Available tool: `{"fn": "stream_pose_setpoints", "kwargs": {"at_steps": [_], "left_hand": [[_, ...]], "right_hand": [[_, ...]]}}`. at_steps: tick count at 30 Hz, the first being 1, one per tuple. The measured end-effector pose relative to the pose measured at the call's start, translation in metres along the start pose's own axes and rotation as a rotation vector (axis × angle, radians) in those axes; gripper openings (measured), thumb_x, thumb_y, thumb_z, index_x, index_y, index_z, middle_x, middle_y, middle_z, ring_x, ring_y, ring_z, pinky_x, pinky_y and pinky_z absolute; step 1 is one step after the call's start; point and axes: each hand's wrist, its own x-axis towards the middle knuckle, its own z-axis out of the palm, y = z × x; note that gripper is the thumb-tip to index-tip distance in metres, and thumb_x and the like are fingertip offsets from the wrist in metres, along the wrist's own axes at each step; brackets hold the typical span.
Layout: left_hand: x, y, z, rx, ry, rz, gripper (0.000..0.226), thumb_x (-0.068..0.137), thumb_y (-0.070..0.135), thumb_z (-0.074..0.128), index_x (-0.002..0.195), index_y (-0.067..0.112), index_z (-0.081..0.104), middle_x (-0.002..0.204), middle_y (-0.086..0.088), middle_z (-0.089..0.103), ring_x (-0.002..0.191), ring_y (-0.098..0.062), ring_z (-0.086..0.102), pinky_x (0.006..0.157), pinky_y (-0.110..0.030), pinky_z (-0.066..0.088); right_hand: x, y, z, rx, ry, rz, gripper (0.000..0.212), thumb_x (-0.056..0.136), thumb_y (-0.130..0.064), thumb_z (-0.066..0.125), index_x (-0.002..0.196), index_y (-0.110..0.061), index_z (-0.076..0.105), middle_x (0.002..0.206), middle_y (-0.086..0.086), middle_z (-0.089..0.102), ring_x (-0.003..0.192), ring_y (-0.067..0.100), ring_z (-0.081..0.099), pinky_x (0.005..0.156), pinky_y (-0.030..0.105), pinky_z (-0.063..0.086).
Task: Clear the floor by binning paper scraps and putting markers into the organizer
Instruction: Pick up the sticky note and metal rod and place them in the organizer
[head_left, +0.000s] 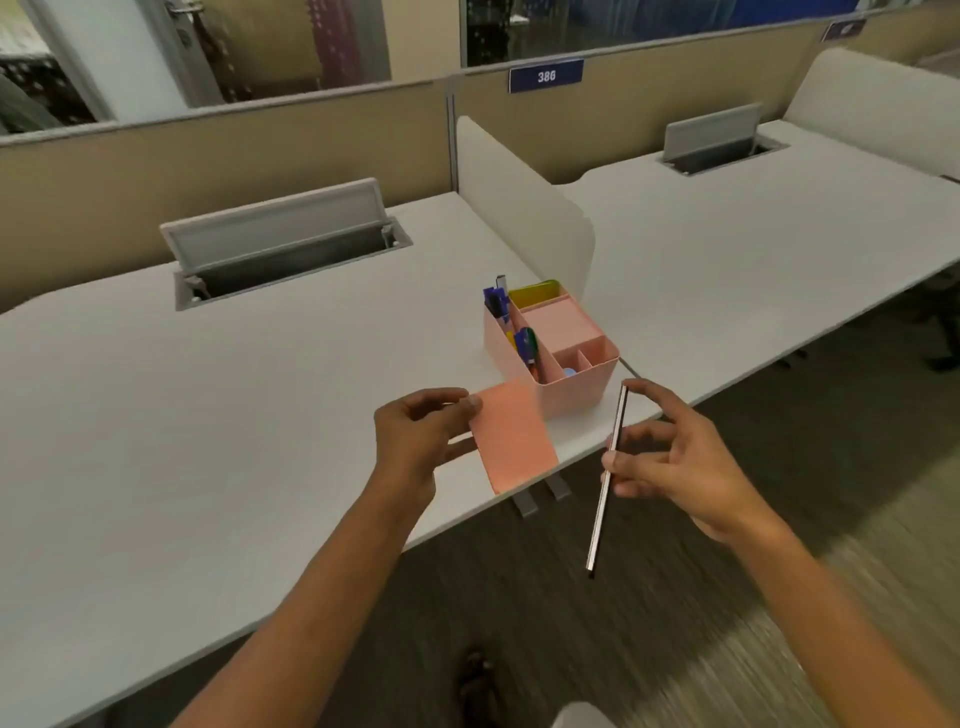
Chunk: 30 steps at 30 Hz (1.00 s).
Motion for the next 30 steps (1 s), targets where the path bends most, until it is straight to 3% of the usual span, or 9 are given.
{"fn": "stream_pose_setpoints", "kwargs": {"at_steps": [7, 14, 18, 24, 30], "left_hand": [[0.105, 0.065, 0.047, 0.012, -0.027, 0.149, 0.011, 0.079, 0.006, 0.076, 0.089, 0.006, 0.072, 0.089, -0.014, 0.074, 0.077, -0.023, 0.075, 0.072, -0.037, 0.062], [0.204, 0.089, 0.110, 0.170, 0.039, 0.303, 0.014, 0.082, 0.017, 0.075, 0.093, 0.010, 0.075, 0.097, -0.006, 0.075, 0.090, -0.018, 0.069, 0.077, -0.029, 0.054], [0.242, 0.086, 0.137, 0.232, 0.039, 0.300, 0.012, 0.083, 0.017, 0.074, 0.094, 0.012, 0.074, 0.097, -0.006, 0.074, 0.091, -0.018, 0.068, 0.072, -0.023, 0.052], [0.279, 0.062, 0.148, 0.294, 0.072, 0.237, 0.015, 0.084, 0.015, 0.072, 0.098, 0.009, 0.074, 0.099, -0.007, 0.073, 0.092, -0.019, 0.068, 0.083, -0.029, 0.054], [0.286, 0.047, 0.158, 0.315, 0.082, 0.218, 0.010, 0.085, 0.014, 0.070, 0.095, 0.011, 0.072, 0.096, -0.004, 0.072, 0.090, -0.017, 0.067, 0.071, -0.019, 0.051]], "right_hand": [[0.102, -0.040, -0.031, -0.043, 0.235, -0.110, 0.083, 0.071, -0.005, 0.084, 0.134, -0.042, 0.045, 0.104, 0.003, 0.066, 0.084, 0.019, 0.073, 0.058, 0.026, 0.060], [0.194, -0.056, -0.072, -0.234, 0.381, -0.327, 0.081, 0.073, -0.009, 0.083, 0.137, -0.037, 0.042, 0.101, 0.005, 0.068, 0.070, 0.014, 0.074, 0.066, 0.027, 0.062], [0.228, -0.047, -0.082, -0.373, 0.367, -0.408, 0.080, 0.074, -0.014, 0.083, 0.139, -0.034, 0.040, 0.097, 0.002, 0.068, 0.064, 0.010, 0.071, 0.064, 0.024, 0.061], [0.252, -0.014, -0.084, -0.463, 0.223, -0.408, 0.080, 0.076, -0.015, 0.082, 0.140, -0.033, 0.037, 0.098, -0.009, 0.061, 0.063, -0.004, 0.063, 0.057, 0.002, 0.049], [0.263, -0.003, -0.087, -0.529, 0.065, -0.399, 0.068, 0.076, -0.023, 0.081, 0.131, -0.033, 0.043, 0.099, -0.019, 0.059, 0.063, -0.007, 0.061, 0.068, 0.008, 0.051]]}}
